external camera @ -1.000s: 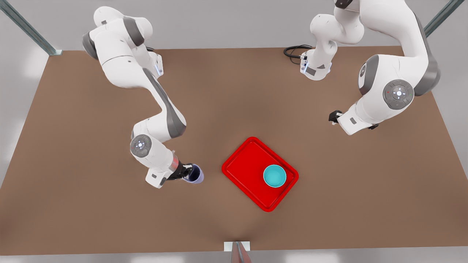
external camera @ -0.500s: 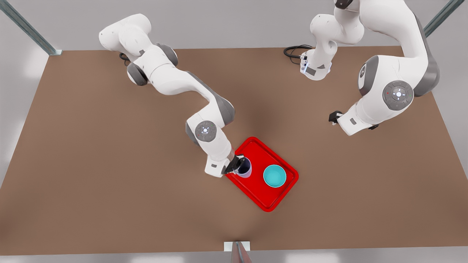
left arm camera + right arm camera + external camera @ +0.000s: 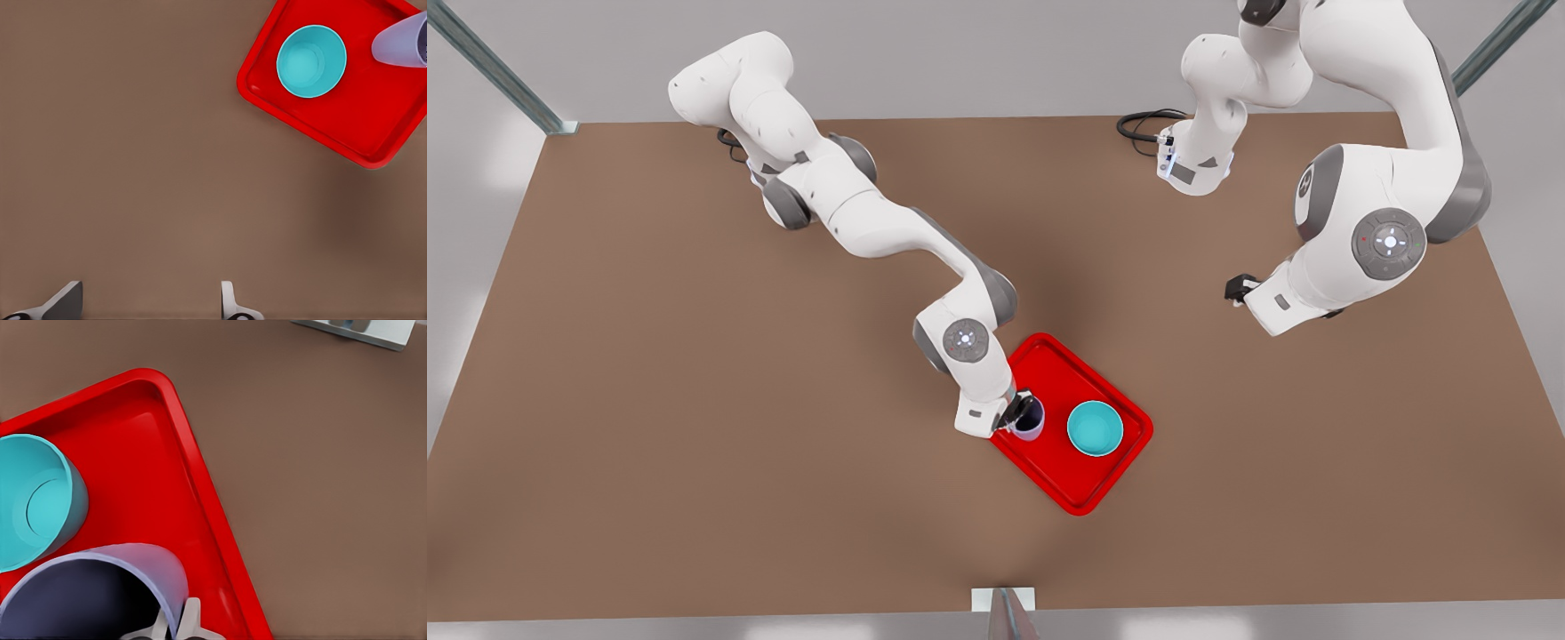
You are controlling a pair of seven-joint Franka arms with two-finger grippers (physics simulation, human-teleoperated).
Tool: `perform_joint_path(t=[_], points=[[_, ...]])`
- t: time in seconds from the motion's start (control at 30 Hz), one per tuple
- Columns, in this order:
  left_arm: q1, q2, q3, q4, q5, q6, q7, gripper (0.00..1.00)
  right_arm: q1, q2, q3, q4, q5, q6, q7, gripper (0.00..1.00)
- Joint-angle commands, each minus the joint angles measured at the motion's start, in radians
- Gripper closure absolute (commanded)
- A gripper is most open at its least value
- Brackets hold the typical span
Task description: Place the bowl on the tray with the left arm and the cup on the tray with the right arm
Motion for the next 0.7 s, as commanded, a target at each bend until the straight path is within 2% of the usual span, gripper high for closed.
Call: perform_joint_path(t=[0.0,0.03,0.3,0.37,0.4,0.43,0.47,0.5,0.53,0.57,0.6,0.67], points=[[0.000,-0.001,0.000,0.000,0.000,0.001,0.001,0.00,0.000,0.000,-0.001,0.000,-0.006,-0.001,0.003,0.22],[0.000,0.000,0.000,0.000,0.000,0.001,0.001,0.00,0.000,0.000,0.000,0.000,-0.004,-0.001,0.001,0.00],[0.000,0.002,0.000,0.000,0.000,0.003,0.005,0.00,-0.002,0.009,0.000,0.000,-0.006,0.008,0.000,0.00],[0.000,0.002,0.000,0.000,0.000,0.001,0.003,0.00,-0.011,-0.034,0.000,-0.001,-0.006,-0.027,0.012,0.00],[0.000,0.002,0.000,0.002,0.000,0.001,0.003,0.00,-0.063,-0.204,0.002,-0.121,-0.006,-0.056,0.014,0.00],[0.000,0.002,0.000,0.002,0.000,0.003,-0.012,0.00,-0.156,-0.440,0.002,-0.355,-0.010,-0.127,0.083,0.00],[-0.002,0.002,0.000,0.002,0.000,0.003,-0.014,0.00,-0.238,-0.594,0.002,-0.507,-0.016,-0.190,0.096,0.00],[0.000,0.002,0.000,0.003,-0.003,0.003,-0.012,0.00,-0.400,-0.856,0.039,-0.808,-0.018,-0.210,0.083,0.00],[-0.002,0.004,-0.001,0.005,-0.003,0.003,-0.012,0.00,-0.527,-0.997,0.091,-0.963,-0.018,-0.233,0.072,0.00],[-0.002,0.002,-0.005,0.005,-0.006,0.001,-0.014,0.00,-0.621,-1.159,0.099,-1.144,-0.047,-0.247,0.011,0.00],[-0.002,0.002,-0.005,0.006,-0.006,0.001,-0.014,0.00,-0.644,-1.237,0.024,-1.256,-0.043,-0.242,-0.135,0.00],[0.000,0.002,-0.003,0.005,-0.006,-0.002,-0.014,0.00,-0.644,-1.254,0.006,-1.279,-0.041,-0.305,-0.144,0.00]])
